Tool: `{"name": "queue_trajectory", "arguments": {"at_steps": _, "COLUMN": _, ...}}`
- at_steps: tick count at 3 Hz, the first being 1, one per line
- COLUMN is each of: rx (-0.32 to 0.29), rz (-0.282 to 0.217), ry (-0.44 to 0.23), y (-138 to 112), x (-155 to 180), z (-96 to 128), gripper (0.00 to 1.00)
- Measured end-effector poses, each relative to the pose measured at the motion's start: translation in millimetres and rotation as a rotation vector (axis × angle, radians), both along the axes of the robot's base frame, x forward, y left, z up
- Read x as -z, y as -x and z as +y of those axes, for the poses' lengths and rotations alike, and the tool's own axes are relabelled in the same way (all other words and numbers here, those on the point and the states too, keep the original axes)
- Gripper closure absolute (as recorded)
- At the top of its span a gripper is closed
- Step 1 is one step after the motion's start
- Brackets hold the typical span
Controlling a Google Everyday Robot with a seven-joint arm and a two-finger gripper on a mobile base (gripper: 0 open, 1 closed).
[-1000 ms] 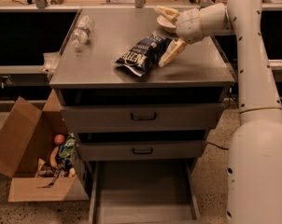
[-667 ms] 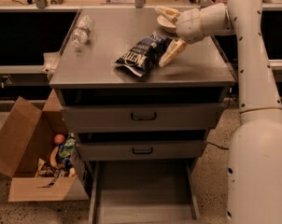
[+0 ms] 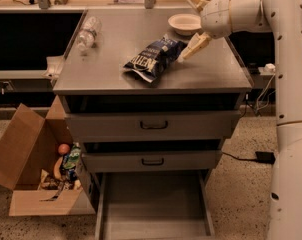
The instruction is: Pick blue chip bag from bottom drawer and place on counter
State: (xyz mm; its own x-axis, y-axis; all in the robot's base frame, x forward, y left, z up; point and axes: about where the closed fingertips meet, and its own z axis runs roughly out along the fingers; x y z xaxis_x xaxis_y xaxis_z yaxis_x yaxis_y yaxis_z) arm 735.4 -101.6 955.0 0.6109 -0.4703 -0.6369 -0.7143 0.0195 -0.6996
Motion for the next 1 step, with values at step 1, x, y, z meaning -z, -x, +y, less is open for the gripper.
{"name": "queue_trajectory", "arguments": {"at_steps": 1, "rx": 0.0, "rz": 0.0, "ry": 0.0, "y": 0.0, "x": 0.0, "z": 0.0, "gripper": 0.0}}
